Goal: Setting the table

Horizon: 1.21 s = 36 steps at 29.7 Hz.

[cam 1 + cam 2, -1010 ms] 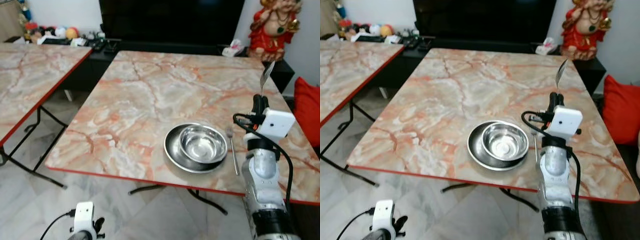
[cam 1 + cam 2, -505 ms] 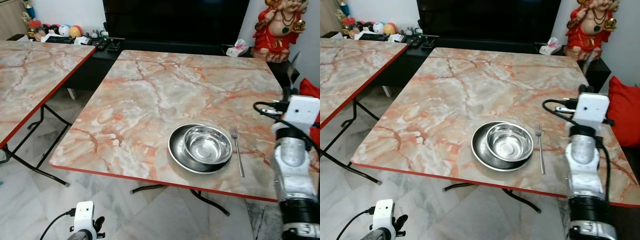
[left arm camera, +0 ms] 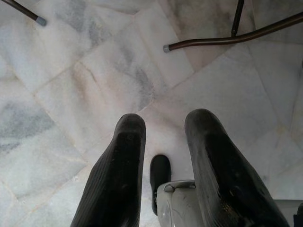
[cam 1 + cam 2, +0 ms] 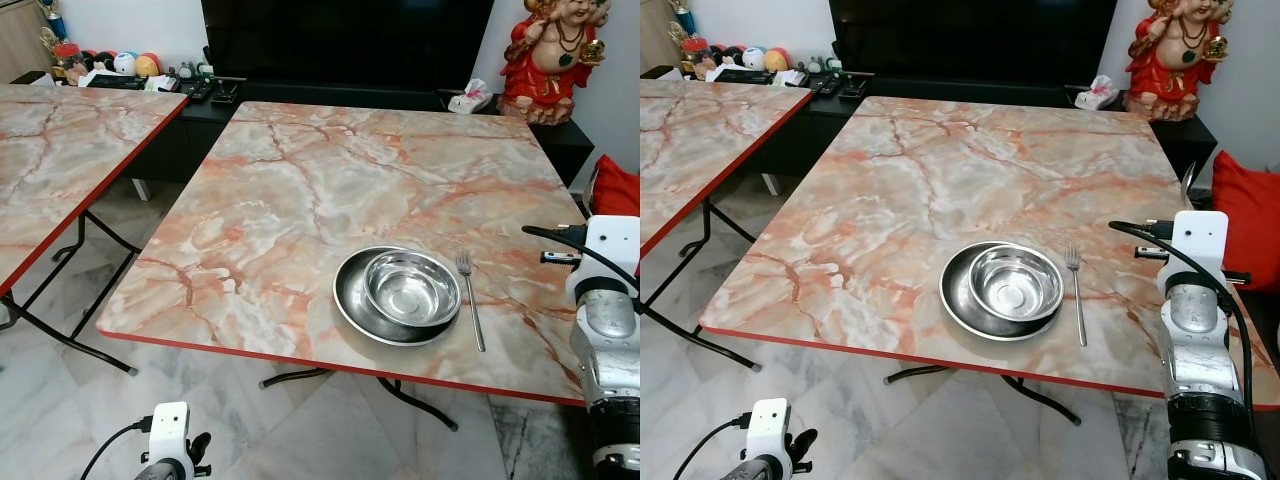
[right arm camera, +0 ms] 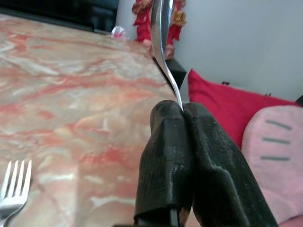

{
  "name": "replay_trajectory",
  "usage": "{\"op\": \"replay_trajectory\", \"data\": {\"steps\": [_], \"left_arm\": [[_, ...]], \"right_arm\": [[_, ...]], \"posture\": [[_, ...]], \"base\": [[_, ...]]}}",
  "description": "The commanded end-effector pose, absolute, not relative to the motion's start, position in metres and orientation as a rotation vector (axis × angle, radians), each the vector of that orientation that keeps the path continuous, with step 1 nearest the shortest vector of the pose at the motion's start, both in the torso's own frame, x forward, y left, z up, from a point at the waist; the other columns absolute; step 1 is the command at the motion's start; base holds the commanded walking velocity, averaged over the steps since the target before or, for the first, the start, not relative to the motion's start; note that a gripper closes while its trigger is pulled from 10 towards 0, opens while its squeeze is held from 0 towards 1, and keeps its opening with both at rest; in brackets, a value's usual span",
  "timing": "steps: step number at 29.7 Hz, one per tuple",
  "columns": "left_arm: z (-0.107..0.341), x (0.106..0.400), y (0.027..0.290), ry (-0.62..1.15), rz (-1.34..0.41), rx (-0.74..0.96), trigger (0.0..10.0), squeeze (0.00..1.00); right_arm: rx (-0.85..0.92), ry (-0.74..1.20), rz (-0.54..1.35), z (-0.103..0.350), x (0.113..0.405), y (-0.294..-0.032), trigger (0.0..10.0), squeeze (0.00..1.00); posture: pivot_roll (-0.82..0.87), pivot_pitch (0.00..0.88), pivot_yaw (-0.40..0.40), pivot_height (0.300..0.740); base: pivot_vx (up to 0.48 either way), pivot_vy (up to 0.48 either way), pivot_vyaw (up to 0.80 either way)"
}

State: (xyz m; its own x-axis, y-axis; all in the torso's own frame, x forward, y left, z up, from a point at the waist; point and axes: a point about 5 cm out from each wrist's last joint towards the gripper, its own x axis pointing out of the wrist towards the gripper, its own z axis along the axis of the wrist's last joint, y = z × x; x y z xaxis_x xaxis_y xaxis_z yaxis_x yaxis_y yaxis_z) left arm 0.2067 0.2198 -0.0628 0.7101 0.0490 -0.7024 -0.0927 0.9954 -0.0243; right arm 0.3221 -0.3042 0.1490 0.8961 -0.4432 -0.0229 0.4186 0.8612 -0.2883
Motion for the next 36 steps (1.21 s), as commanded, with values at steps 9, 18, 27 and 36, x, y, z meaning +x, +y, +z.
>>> {"op": "replay_trajectory", "data": {"steps": [9, 18, 27, 36], "left_arm": [[-0.062, 0.207, 0.222, 0.787, 0.082, -0.054, 10.0, 0.0], [-0.063, 0.204, 0.225, 0.792, 0.094, -0.052, 10.0, 0.0], [-0.063, 0.205, 0.225, 0.793, 0.094, -0.05, 10.0, 0.0], [-0.063, 0.205, 0.225, 0.795, 0.093, -0.047, 10.0, 0.0]], "right_arm": [[-0.204, 0.177, -0.359, 0.134, 0.327, -0.288, 10.0, 0.0], [-0.199, 0.204, -0.307, 0.131, 0.328, -0.281, 10.0, 0.0], [-0.189, 0.196, -0.283, 0.131, 0.331, -0.274, 10.0, 0.0], [-0.192, 0.186, -0.286, 0.133, 0.331, -0.273, 10.0, 0.0]], "posture": [[0.1, 0.0, 0.006, 0.74], [0.1, 0.0, 0.005, 0.74], [0.1, 0.0, 0.007, 0.74], [0.1, 0.0, 0.006, 0.74]], "base": [[0.0, 0.0, 0.0], [0.0, 0.0, 0.0], [0.0, 0.0, 0.0], [0.165, 0.0, 0.0]]}}
